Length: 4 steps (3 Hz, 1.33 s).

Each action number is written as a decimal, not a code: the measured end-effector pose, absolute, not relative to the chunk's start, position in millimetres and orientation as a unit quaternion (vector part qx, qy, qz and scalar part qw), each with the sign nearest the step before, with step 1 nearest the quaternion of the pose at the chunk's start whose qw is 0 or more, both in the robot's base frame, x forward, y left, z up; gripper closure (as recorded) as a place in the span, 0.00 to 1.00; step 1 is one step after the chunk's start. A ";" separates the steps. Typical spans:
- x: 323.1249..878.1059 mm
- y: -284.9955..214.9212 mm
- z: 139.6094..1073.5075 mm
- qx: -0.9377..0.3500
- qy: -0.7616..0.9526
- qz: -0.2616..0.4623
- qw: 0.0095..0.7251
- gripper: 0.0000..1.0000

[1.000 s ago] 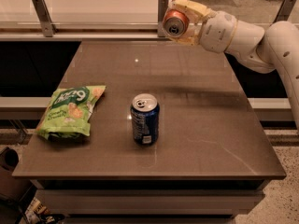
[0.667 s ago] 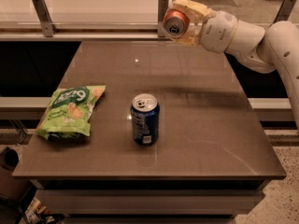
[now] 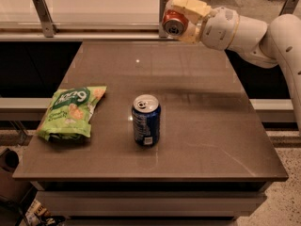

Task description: Knock coke can over

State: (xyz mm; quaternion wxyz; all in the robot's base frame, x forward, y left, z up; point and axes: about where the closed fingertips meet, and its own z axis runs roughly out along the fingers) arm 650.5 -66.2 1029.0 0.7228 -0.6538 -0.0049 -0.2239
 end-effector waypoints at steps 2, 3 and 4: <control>638.9 -60.9 1033.9 -0.664 -0.102 -0.285 0.684 1.00; 638.9 -60.8 1034.0 -0.664 -0.102 -0.285 0.684 1.00; 636.1 -58.4 1035.7 -0.657 -0.122 -0.302 0.680 1.00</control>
Offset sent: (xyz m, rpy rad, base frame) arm -0.0092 0.0029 0.0048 -0.0866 -0.1641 0.0163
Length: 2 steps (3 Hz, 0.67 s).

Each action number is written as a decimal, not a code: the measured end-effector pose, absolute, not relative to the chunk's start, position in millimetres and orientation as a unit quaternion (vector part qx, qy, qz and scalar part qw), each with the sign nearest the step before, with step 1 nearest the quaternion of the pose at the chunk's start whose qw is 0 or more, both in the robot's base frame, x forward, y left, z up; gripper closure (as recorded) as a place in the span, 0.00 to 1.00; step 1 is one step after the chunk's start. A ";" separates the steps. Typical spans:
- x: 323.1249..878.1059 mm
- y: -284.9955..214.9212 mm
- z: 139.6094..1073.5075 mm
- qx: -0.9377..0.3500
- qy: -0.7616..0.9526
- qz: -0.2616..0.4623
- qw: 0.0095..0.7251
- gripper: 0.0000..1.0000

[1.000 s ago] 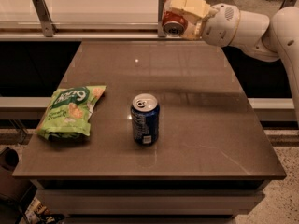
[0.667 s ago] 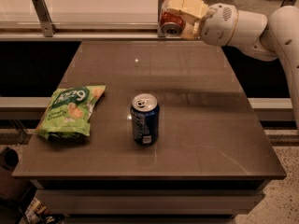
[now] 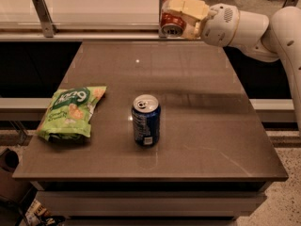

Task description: Knock coke can over

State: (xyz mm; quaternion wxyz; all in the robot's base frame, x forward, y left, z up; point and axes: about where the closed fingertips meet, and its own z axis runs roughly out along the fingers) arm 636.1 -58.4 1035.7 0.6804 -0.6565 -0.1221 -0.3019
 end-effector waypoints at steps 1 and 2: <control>631.2 -56.0 1039.9 -0.653 -0.157 -0.338 0.659 1.00; 628.6 -54.0 1043.0 -0.661 -0.191 -0.363 0.628 1.00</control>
Offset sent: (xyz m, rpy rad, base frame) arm -0.0084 -0.0033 0.0096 -0.1778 -0.2695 -0.0512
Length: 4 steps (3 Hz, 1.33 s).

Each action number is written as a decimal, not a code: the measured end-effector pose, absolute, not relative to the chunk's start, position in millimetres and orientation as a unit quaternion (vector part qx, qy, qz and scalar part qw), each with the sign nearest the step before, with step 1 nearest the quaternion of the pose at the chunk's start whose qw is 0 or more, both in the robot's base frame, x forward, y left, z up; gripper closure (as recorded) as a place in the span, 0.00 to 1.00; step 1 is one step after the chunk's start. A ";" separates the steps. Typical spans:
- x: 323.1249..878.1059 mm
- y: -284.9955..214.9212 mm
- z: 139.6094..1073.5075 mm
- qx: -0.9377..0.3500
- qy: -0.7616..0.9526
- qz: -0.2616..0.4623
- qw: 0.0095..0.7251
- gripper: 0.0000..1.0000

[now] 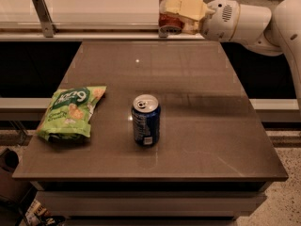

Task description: Knock coke can over

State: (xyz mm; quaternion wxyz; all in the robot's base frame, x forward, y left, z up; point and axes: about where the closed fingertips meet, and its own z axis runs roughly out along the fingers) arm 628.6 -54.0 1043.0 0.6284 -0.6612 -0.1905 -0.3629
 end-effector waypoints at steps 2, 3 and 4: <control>622.7 -48.5 1034.0 -0.657 -0.216 -0.390 0.608 1.00; 612.2 -44.0 1016.7 -0.644 -0.261 -0.438 0.570 1.00; 604.6 -38.6 1004.5 -0.631 -0.320 -0.486 0.514 1.00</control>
Offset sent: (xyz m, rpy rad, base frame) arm -0.0182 0.0106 -0.0312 -0.0991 -0.2636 -0.0595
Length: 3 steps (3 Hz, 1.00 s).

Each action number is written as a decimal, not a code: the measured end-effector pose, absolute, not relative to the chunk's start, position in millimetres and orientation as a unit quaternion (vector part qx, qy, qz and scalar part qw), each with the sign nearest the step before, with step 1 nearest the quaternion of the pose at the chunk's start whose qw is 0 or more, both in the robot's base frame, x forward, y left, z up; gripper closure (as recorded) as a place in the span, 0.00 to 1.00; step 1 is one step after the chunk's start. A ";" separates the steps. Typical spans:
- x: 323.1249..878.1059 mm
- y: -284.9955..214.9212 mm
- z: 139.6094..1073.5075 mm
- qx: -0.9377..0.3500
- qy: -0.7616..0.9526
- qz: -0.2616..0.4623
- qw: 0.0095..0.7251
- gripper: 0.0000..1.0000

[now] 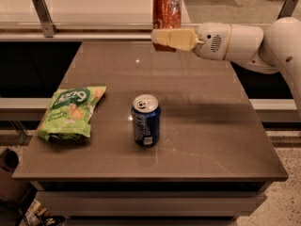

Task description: Knock coke can over

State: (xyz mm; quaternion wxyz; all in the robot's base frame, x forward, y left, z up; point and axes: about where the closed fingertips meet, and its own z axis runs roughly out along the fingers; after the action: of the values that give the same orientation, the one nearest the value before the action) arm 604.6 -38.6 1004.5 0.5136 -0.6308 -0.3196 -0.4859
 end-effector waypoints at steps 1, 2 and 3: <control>604.6 -38.5 1004.5 -0.631 -0.320 -0.486 0.514 1.00; 604.1 -34.2 1000.6 -0.623 -0.323 -0.498 0.509 1.00; 605.5 -28.9 992.3 -0.598 -0.326 -0.541 0.494 1.00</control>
Offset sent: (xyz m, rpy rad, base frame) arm 0.0001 0.0043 -0.0116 0.0185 -0.0782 -0.0329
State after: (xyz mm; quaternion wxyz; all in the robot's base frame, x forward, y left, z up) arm 605.5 -28.9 992.3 0.4937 -0.5983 -0.3255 -0.5407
